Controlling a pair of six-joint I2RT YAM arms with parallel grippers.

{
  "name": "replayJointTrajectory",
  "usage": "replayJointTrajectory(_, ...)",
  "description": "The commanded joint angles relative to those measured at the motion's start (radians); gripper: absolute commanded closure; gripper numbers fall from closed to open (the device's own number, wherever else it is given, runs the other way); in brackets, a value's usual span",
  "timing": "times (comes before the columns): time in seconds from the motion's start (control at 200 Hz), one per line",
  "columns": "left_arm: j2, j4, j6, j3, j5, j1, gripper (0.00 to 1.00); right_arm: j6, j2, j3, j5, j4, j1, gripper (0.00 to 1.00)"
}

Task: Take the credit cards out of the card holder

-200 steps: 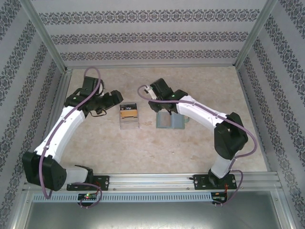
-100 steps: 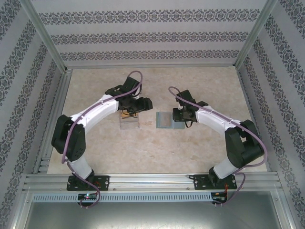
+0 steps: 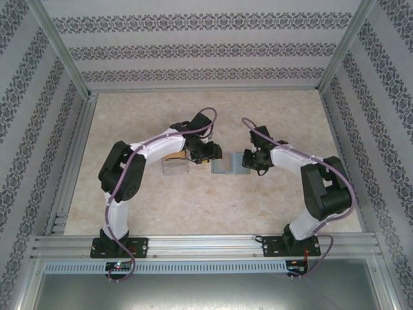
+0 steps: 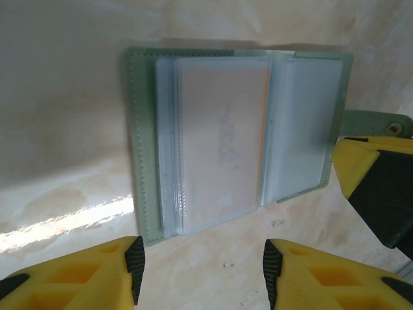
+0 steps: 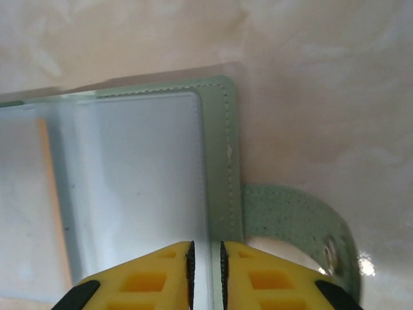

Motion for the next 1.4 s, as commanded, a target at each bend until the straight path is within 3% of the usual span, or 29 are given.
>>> replayJointTrajectory(0.0, 0.032, 0.016, 0.0, 0.041, 0.026, -0.01, 0.46, 0.014, 0.042, 0.0, -0.029, 0.016, -0.005, 0.78)
replayJointTrajectory(0.69, 0.149, 0.024, 0.034, 0.104, 0.055, -0.013, 0.48, 0.047, 0.083, -0.006, -0.072, 0.033, 0.007, 0.79)
replayJointTrajectory(0.939, 0.112, -0.026, 0.061, 0.126, -0.029, -0.015, 0.5, 0.049, 0.089, 0.0, -0.076, 0.036, 0.011, 0.79)
replayJointTrajectory(1.394, 0.16, -0.02, 0.074, 0.149, 0.019, -0.02, 0.51, 0.052, 0.099, 0.002, -0.079, 0.037, 0.015, 0.79)
